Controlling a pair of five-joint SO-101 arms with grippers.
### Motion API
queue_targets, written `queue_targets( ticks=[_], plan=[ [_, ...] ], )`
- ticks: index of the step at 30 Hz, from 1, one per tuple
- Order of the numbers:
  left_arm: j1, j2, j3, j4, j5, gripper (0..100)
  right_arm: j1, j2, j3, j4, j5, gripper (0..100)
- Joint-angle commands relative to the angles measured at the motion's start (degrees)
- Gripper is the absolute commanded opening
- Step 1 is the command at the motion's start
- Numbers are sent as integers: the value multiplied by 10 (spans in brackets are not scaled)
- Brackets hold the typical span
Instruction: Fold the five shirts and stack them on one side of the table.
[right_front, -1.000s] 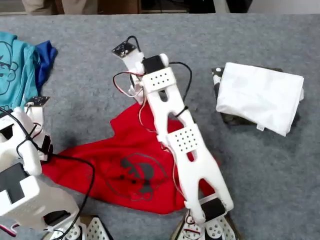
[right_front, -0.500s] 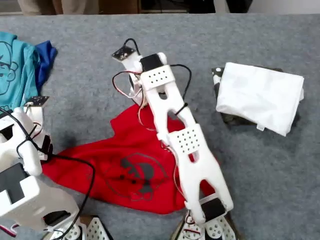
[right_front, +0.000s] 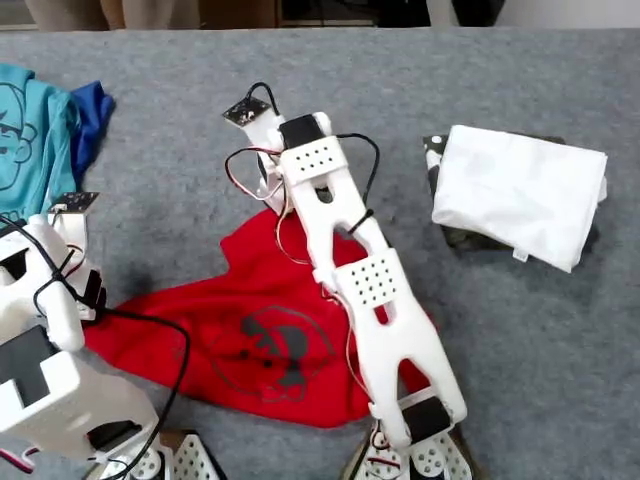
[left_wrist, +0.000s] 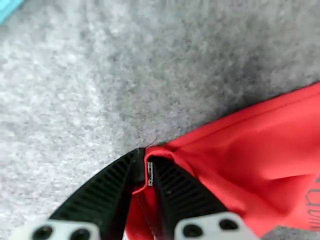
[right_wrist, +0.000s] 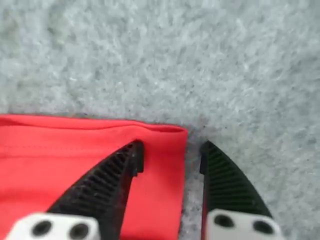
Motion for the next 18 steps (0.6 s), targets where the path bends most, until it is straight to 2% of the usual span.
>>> queue_targets(
  ticks=[1,5,8,10,11,16,18],
  plan=[
    [9,-3,1,-13,4,20,-5,5,-15,-14,-1,193],
    [9,-3,1,-13,4,20,-7,7,-15,-11,-1,182],
    [9,-3,1,-13,4,20,-7,7,-15,-15,2,71],
    [9,-3,1,-13,5,19,-7,7,-14,-14,44,9],
    [9,-3,1,-13,5,19,-7,7,-15,-11,57,4],
    [11,-6,1,-13,7,19,11,-10,-43,2,23,2],
    [23,-7,-3,-13,34,20,25,-25,-77,10,8,2]
  ],
)
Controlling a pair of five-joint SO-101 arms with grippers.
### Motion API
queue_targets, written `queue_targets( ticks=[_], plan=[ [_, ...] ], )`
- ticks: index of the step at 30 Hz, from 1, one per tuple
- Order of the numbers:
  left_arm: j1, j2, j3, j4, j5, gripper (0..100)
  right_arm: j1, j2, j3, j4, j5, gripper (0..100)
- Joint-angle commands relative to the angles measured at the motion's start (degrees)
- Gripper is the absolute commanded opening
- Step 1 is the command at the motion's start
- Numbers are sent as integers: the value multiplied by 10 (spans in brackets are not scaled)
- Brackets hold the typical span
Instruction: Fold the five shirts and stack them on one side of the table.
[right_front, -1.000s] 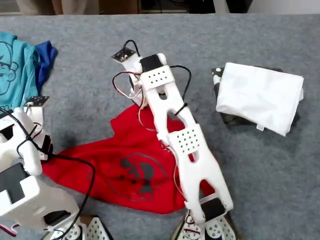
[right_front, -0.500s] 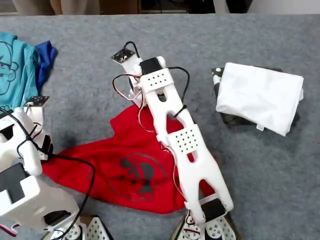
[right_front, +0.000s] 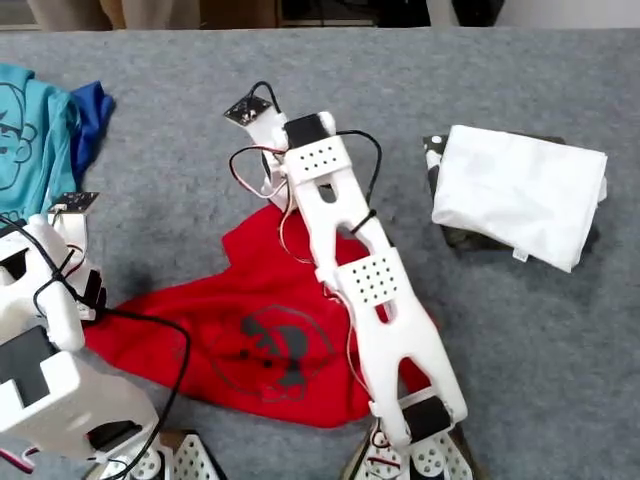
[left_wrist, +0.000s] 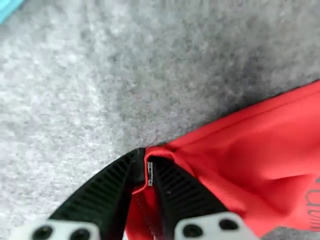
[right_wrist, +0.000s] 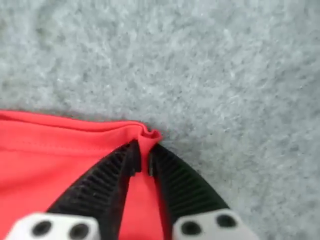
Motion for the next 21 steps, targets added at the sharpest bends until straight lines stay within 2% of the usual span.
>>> queue_targets(
  ticks=[1,8,14,17,21],
  plan=[
    [30,-7,-11,-10,48,20,23,-37,-67,11,-28,2],
    [130,-2,-123,-12,267,21,104,-51,-167,-8,-86,2],
    [196,0,-205,-39,385,26,178,-46,-164,-104,-167,2],
    [207,0,-211,-65,439,110,182,-17,-167,-154,-184,2],
    [198,-2,-211,-73,476,240,182,41,-167,-199,-202,2]
  ],
)
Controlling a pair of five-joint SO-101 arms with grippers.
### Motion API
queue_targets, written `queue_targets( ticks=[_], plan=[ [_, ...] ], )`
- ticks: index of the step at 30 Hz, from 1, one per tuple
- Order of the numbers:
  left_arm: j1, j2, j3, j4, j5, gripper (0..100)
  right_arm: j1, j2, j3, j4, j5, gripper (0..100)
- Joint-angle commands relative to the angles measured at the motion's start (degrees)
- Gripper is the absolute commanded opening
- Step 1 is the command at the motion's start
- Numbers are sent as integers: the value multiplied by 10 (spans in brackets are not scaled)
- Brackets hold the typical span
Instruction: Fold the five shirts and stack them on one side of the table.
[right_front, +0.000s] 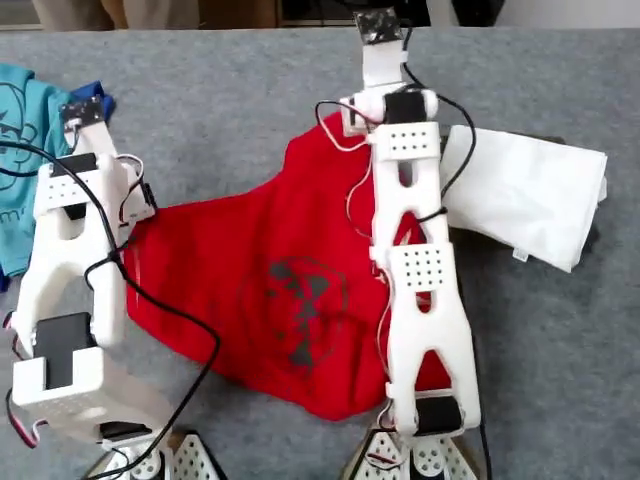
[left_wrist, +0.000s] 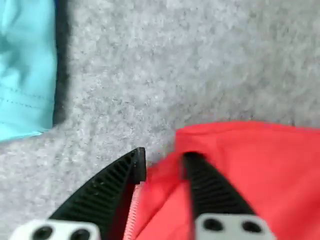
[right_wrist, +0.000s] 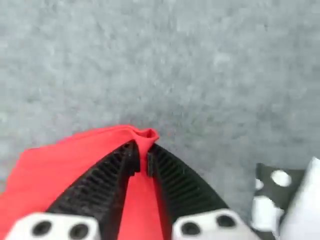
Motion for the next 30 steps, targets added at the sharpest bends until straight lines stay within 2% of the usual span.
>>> queue_targets(
  ticks=[1,6,11,17,19,21,25,30],
  plan=[
    [-9,-9,-30,-7,28,246,13,30,-25,-43,-19,2],
    [-33,-5,-55,-4,40,246,12,34,-22,-60,-13,2],
    [-46,-6,-112,1,140,246,10,39,-25,-62,4,2],
    [-52,-5,-237,113,218,246,9,42,-25,-92,12,2],
    [-33,7,-252,120,239,246,10,42,-24,-94,12,2],
    [-8,38,-258,120,251,237,10,43,-24,-94,12,2],
    [15,140,-259,122,309,150,10,43,-24,-94,12,2],
    [6,247,-328,187,413,170,9,43,-22,-93,12,3]
  ],
)
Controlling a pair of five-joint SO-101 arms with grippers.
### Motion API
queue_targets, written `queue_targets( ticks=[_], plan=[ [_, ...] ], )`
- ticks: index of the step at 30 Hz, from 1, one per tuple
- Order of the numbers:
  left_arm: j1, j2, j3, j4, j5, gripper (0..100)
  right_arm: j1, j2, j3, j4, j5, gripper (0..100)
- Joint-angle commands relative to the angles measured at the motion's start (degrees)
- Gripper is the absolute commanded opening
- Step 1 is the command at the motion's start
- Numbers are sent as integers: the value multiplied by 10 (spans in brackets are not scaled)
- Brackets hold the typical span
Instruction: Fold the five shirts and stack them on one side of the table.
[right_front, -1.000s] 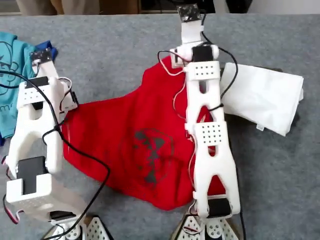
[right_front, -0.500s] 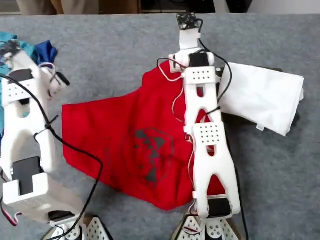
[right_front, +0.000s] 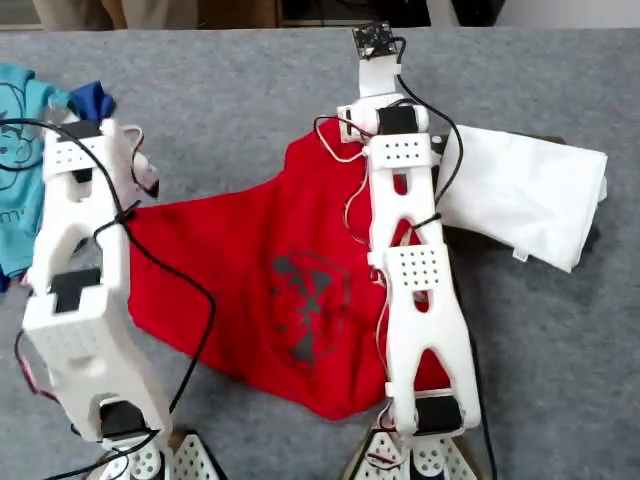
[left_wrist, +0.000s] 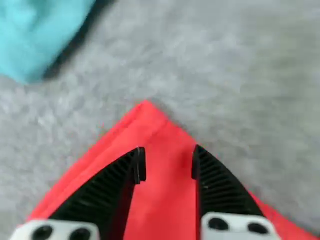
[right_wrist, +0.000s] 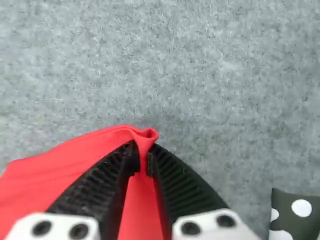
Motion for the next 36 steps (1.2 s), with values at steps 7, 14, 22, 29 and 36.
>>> queue_targets(
  ticks=[7,14,22,29,36],
  plan=[
    [-22,110,-237,149,82,175,6,-8,-20,-12,4,3],
    [-34,170,-338,188,118,175,6,-8,-20,-12,4,3],
    [-36,232,-374,200,120,175,6,-8,-20,-12,4,3],
    [-36,266,-420,200,120,171,6,-8,-20,-11,4,3],
    [-39,309,-426,200,118,117,6,-8,-20,-11,4,3]
  ],
)
